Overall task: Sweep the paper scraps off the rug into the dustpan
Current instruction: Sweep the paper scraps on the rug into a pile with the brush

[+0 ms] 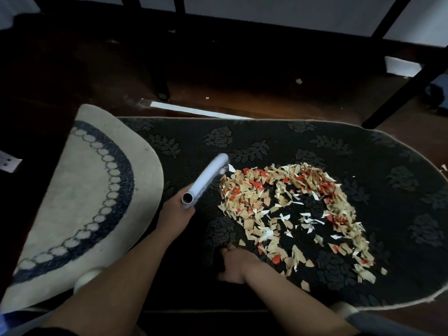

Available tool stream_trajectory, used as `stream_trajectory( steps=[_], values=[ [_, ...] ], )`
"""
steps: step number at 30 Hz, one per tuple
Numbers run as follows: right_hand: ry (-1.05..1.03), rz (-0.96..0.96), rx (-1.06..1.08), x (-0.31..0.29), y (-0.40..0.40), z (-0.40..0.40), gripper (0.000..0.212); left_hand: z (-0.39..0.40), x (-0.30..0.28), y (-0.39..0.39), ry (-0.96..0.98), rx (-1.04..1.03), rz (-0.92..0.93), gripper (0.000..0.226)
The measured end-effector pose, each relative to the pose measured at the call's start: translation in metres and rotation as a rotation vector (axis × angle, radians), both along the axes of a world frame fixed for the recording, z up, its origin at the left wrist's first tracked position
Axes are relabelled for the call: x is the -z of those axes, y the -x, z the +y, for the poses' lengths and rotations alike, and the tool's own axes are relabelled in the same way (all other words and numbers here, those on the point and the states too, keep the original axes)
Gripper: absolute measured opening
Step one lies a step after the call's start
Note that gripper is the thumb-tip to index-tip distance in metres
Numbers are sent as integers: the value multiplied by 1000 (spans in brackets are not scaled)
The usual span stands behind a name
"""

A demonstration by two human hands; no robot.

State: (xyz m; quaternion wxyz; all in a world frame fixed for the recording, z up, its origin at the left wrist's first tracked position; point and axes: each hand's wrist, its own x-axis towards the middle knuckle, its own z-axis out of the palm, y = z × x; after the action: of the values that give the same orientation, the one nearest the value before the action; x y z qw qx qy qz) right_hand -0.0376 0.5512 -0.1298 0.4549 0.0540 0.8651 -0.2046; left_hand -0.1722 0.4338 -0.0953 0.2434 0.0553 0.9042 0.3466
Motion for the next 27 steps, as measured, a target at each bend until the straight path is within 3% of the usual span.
stream_trajectory(
  steps=[6, 10, 15, 20, 24, 27],
  values=[
    [-5, 18, -54, 4, 0, -1, 78, -5, -11, 14, -11, -121, 140, 55],
    [9, -9, -67, 7, 0, 2, 78, 15, -10, 19, 2, -237, 101, 53],
    [-5, -15, -82, 9, 2, 3, 78, 41, -8, 1, -25, -83, -57, 51],
    [-11, -22, -85, 12, 3, 4, 80, 27, -16, -8, -40, 20, -10, 49],
    [-5, -19, -85, 13, 1, 3, 81, 12, -21, -6, -10, -141, 139, 54],
    [1, -17, -84, 13, 1, 3, 80, 2, -19, 0, 50, -298, 126, 51]
  ],
)
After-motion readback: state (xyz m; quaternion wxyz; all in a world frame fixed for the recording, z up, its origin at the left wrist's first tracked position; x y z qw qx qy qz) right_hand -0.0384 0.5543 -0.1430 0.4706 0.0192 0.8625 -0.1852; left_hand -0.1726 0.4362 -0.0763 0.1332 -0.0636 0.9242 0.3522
